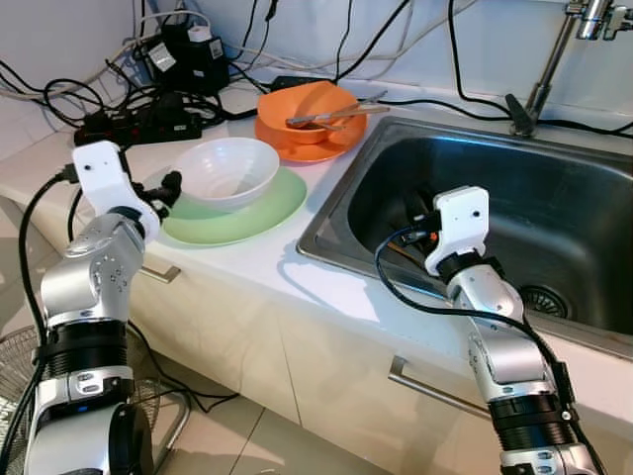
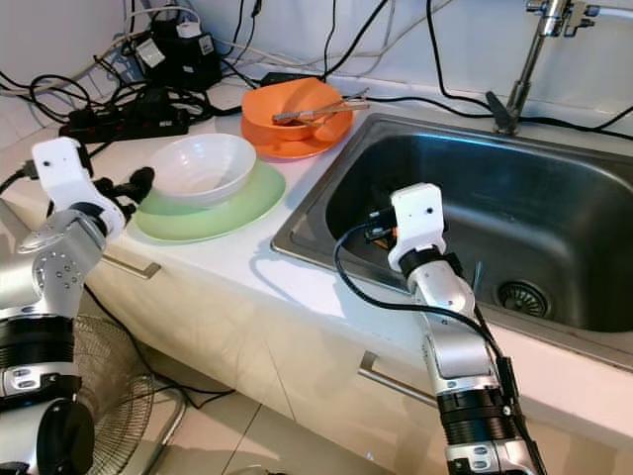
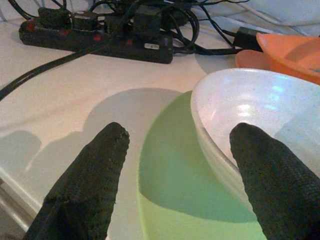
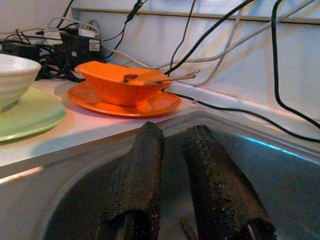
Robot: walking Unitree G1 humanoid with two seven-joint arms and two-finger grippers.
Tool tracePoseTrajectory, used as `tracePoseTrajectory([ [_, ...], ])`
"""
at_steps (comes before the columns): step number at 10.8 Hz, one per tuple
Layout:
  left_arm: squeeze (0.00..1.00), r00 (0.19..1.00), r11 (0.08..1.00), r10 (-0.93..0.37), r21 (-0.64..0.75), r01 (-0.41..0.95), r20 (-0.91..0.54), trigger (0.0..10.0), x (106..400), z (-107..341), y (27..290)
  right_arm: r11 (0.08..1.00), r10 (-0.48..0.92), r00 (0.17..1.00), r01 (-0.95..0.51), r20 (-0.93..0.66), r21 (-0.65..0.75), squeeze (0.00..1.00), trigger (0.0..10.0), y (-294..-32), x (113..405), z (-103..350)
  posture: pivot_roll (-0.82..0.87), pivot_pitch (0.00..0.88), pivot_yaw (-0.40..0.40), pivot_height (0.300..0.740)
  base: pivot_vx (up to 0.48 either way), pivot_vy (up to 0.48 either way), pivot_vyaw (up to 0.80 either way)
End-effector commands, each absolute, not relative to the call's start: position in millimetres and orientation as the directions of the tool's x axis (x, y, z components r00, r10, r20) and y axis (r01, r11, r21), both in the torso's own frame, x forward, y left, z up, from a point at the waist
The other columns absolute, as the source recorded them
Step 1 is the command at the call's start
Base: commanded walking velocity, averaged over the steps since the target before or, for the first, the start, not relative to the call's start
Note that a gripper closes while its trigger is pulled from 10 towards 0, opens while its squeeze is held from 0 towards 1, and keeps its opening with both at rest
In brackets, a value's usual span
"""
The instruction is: Kitchen organization
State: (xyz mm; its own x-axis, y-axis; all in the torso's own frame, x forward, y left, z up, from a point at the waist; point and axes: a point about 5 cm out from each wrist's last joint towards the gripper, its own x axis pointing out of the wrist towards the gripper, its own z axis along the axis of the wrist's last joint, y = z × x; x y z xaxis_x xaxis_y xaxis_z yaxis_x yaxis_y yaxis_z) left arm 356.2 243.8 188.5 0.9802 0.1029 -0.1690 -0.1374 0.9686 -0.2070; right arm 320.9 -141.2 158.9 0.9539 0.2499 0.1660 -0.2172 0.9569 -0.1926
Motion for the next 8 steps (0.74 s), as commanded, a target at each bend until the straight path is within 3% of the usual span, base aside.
tracePoseTrajectory([
  [1, 0.0, 0.98, 0.968, 0.077, -0.221, -0.118, -0.185, 10.0, 360, 188, 239, 0.952, 0.262, 0.949, -0.224, 0.173, -0.209, 0.0, 10.0, -139, 323, 162, 0.04, 0.0, 0.099, 0.74, 0.0, 0.0, 0.0],
  [8, 0.0, 0.982, 0.943, -0.012, -0.328, -0.052, -0.189, 10.0, 371, 194, 222, 0.955, 0.249, 0.951, -0.21, 0.183, -0.212, 0.0, 10.0, -140, 325, 164, 0.02, 0.0, 0.109, 0.74, 0.0, 0.0, 0.0],
])
